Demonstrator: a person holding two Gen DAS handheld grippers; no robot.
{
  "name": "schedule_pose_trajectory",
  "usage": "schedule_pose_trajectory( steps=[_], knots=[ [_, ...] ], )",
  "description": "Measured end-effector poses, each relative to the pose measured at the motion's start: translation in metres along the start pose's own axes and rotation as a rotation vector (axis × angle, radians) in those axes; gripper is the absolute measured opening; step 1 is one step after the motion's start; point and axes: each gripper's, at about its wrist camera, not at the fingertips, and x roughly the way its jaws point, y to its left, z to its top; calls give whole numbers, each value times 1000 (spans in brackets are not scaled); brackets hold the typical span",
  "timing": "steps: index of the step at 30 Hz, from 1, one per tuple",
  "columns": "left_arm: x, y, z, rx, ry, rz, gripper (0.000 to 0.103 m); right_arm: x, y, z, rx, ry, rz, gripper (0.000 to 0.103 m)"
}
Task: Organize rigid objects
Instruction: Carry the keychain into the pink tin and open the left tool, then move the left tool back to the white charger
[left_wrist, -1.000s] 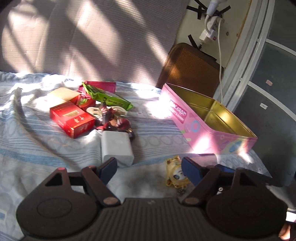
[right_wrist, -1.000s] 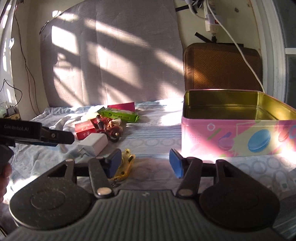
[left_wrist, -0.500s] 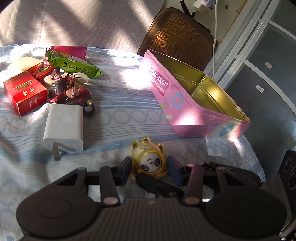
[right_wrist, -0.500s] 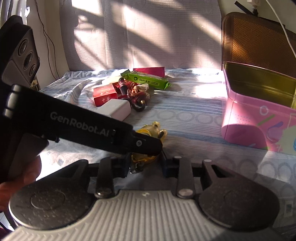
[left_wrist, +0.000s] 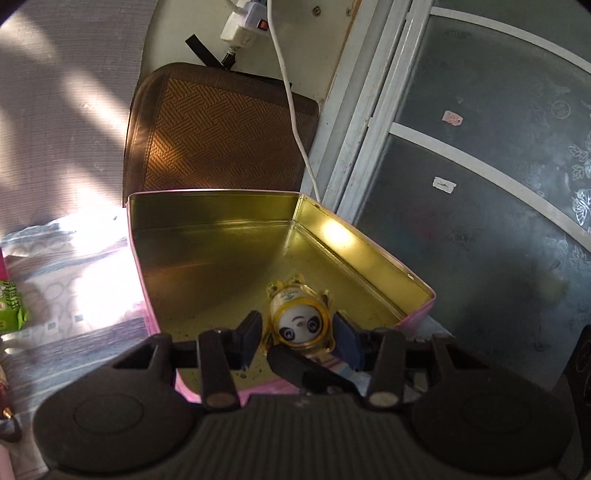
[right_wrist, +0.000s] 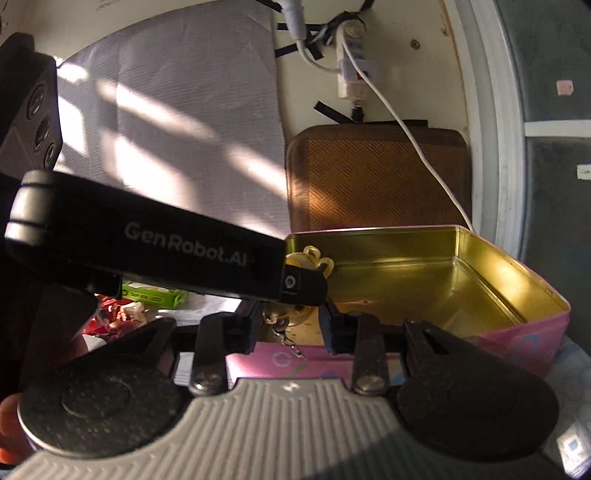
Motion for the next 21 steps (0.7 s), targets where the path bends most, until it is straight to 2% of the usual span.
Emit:
schedule_pose_trajectory(
  steps=[3,5,8,11,13,15,18,21],
  knots=[
    [15,5,0,-43,32,7,44,14,-5,-3,2,31,-27,38],
    [14,8,-2,-47,31,26,44,13,-5,-6,9,15,-34,38],
    [-5,14,-3,-35,3,63,47,7,-3,-8,39,-6,-24,38],
    [-43,22,-6,-9,-74,112,52,-3,3,-8,61,-43,-13,38],
    [-76,34,-15,-7,-132,158,61,-9,8,-7,86,-61,12,38],
    [-108,53,-34,-20,-180,225,67,-12,17,-7,104,-54,71,38],
    [-143,96,-67,-82,-179,384,68,-5,41,-12,101,16,168,38],
    [-172,140,-98,-200,-155,480,68,10,73,-20,95,110,259,38]
  ],
)
